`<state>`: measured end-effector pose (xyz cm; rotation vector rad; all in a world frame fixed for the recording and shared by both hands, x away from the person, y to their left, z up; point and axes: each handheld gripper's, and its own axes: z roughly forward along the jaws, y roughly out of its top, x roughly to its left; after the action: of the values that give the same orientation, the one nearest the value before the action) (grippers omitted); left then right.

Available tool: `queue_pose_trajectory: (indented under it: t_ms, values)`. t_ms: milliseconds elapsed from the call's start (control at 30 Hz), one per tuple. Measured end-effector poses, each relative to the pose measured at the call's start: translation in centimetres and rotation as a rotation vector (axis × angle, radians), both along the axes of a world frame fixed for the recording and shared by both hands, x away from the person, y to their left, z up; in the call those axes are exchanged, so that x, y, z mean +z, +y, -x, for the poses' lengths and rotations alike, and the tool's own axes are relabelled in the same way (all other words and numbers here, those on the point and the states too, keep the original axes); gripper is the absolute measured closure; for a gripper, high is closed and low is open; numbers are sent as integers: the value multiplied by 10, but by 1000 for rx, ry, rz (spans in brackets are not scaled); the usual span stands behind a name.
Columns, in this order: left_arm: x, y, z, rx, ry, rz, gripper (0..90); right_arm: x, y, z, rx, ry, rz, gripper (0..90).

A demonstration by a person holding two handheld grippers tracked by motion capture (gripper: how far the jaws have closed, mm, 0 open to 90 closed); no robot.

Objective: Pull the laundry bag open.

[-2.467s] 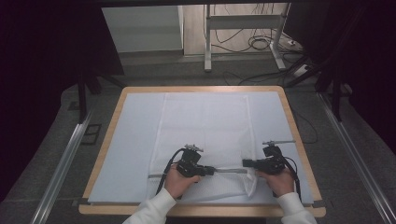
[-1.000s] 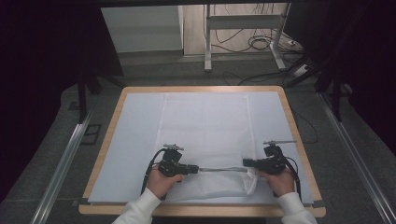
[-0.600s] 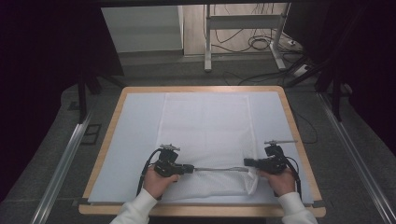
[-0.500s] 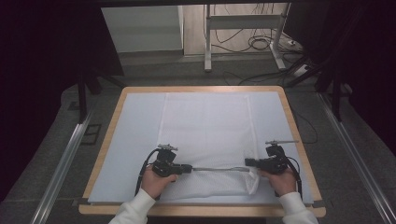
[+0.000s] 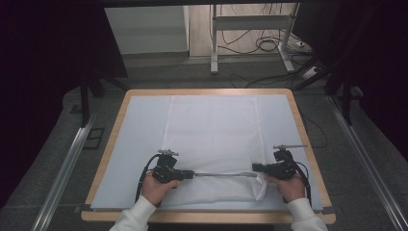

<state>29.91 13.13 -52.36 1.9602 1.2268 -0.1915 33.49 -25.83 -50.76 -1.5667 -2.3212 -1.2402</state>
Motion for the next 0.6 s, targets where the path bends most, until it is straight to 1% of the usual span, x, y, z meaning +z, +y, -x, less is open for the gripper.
queue_pose_trajectory:
  t_ms: [167,267,600]
  values:
    - [0,3,1,5,3,2,863,0,0,0,1,0,-1,882]
    - [-1,5,2,7,0,-6,863,0,1,0,3,1,1,882]
    - [-2,12,4,18,1,-9,863,-1,2,0,6,3,3,882]
